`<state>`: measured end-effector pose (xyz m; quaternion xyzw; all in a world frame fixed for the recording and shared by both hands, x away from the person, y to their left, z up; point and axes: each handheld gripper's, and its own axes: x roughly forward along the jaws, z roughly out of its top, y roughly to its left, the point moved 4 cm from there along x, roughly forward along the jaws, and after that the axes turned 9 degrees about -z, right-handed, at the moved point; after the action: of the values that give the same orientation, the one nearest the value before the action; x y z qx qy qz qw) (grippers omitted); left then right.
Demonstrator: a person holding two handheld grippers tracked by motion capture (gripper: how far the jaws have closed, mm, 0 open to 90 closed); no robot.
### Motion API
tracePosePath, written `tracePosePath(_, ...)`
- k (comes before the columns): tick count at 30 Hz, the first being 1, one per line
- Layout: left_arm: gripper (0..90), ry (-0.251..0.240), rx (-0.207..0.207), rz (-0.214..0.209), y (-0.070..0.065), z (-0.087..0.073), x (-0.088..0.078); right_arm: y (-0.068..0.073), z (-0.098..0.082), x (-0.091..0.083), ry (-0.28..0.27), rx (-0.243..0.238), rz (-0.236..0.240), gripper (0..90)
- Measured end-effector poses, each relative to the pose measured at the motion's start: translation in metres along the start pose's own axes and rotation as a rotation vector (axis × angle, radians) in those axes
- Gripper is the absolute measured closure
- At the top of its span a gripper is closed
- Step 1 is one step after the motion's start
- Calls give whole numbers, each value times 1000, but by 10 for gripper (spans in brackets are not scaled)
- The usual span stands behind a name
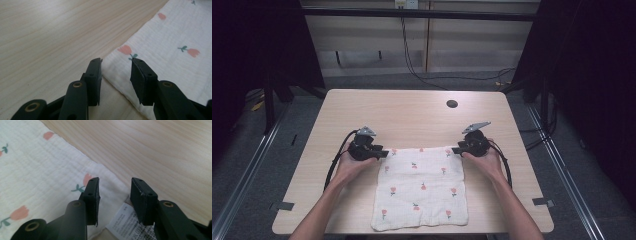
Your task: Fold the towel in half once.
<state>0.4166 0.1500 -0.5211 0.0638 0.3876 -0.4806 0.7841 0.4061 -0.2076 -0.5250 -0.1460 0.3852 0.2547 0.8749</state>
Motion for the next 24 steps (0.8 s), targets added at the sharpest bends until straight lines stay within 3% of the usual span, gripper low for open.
tracePosePath(3, 604, -17, -4, 6, 1, 1, -1, 1, -3, 3, 2, -11, -1, 603)
tracePosePath(9, 584, -3, 5, 19, 4, 0, 4, 1, -4, 2, -9, -20, -21, 689)
tracePosePath(13, 581, -10, -13, 5, 5, -2, 8, 2, -4, 2, -4, -18, -13, 761)
tracePosePath(20, 577, 5, 5, 0, 0, -2, 10, 3, -4, 2, -6, -15, 15, 853)
tracePosePath(24, 735, 37, 46, -6, -7, -3, 10, 4, -4, 1, -5, -6, 21, 863)
